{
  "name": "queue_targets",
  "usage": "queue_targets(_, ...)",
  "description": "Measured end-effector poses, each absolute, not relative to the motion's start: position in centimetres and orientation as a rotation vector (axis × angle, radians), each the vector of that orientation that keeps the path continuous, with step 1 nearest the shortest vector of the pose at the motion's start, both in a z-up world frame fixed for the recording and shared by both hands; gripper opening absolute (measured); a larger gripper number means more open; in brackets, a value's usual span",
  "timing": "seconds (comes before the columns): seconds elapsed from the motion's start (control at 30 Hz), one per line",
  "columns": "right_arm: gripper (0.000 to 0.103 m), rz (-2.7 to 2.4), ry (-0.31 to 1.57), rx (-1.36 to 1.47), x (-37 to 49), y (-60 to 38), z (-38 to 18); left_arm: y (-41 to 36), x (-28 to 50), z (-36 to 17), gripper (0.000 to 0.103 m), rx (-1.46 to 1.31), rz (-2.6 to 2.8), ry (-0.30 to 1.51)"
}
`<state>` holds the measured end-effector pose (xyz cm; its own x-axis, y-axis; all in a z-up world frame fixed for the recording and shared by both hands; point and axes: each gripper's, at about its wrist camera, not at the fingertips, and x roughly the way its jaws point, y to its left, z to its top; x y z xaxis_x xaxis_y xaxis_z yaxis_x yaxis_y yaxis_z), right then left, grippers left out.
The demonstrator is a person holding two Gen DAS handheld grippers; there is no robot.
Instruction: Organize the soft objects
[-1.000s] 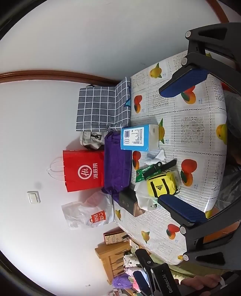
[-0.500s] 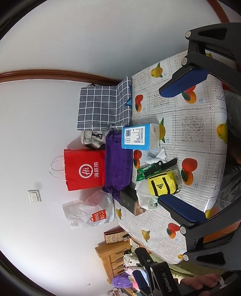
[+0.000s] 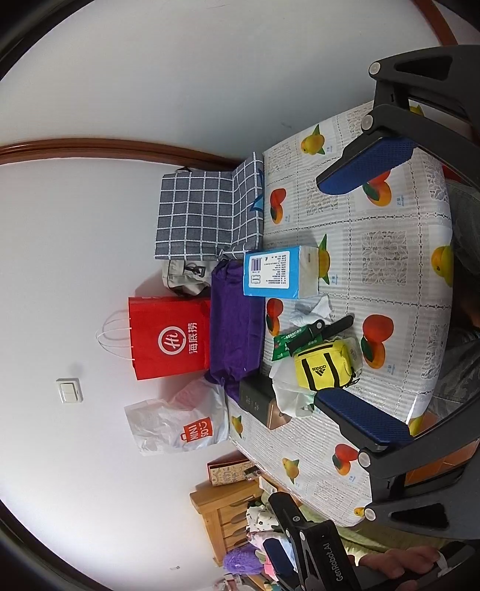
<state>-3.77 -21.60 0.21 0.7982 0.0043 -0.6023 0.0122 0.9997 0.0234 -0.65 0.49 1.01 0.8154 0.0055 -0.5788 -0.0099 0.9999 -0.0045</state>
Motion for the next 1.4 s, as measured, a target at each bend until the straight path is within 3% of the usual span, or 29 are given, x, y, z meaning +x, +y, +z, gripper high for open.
queue_targets(1.4,0.103,0.014,0.635,0.031,-4.25,-21.43,0.44,0.45,-0.72,0.99,0.103,-0.002,0.01,0.616)
